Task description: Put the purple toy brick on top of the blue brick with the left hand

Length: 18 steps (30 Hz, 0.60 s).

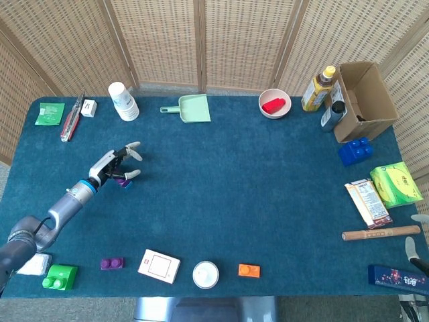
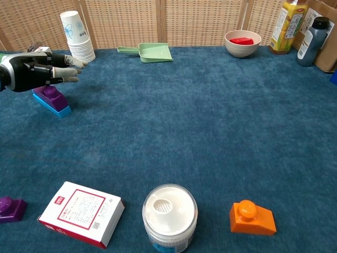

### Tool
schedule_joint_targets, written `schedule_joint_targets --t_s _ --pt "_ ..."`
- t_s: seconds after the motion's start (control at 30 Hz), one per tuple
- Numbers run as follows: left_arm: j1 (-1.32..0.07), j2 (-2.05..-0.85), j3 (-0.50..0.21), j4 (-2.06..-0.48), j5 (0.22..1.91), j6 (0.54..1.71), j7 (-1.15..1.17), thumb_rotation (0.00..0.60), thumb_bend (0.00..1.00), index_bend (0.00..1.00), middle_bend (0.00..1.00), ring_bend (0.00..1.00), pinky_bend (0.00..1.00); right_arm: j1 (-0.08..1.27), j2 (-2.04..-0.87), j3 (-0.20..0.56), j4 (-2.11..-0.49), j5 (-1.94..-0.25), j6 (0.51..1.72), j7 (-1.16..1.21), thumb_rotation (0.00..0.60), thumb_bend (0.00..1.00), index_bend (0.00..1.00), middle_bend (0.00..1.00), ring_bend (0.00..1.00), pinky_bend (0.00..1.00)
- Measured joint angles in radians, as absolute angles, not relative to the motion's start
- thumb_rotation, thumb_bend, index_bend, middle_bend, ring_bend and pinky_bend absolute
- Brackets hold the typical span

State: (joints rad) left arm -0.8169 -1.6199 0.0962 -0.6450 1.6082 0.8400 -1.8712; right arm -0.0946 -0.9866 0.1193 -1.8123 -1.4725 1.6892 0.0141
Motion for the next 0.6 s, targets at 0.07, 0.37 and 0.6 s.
schedule_joint_targets --t_s 0.07,0.37,0.6 --pt "-0.817 -1.625 0.099 -0.638 1.61 0.841 -1.875 0.6 0.35 0.44 0.09 0.0 0.0 -0.095 -0.985 0.12 -1.814 -1.472 1.691 0.014 0.6 0.39 0.33 0.2 0.04 0.2" --pt "-0.816 -1.639 0.107 -0.611 1.613 0.844 -1.891 0.6 0.35 0.45 0.09 0.0 0.0 -0.099 -0.984 0.119 -1.821 -1.474 1.696 0.01 0.6 0.39 0.33 0.2 0.04 0.2" --pt "-0.815 -1.648 0.113 -0.593 1.614 0.838 -1.883 0.6 0.35 0.46 0.09 0.0 0.0 -0.099 -0.981 0.121 -1.826 -1.473 1.696 0.018 0.6 0.39 0.33 0.2 0.04 0.2"
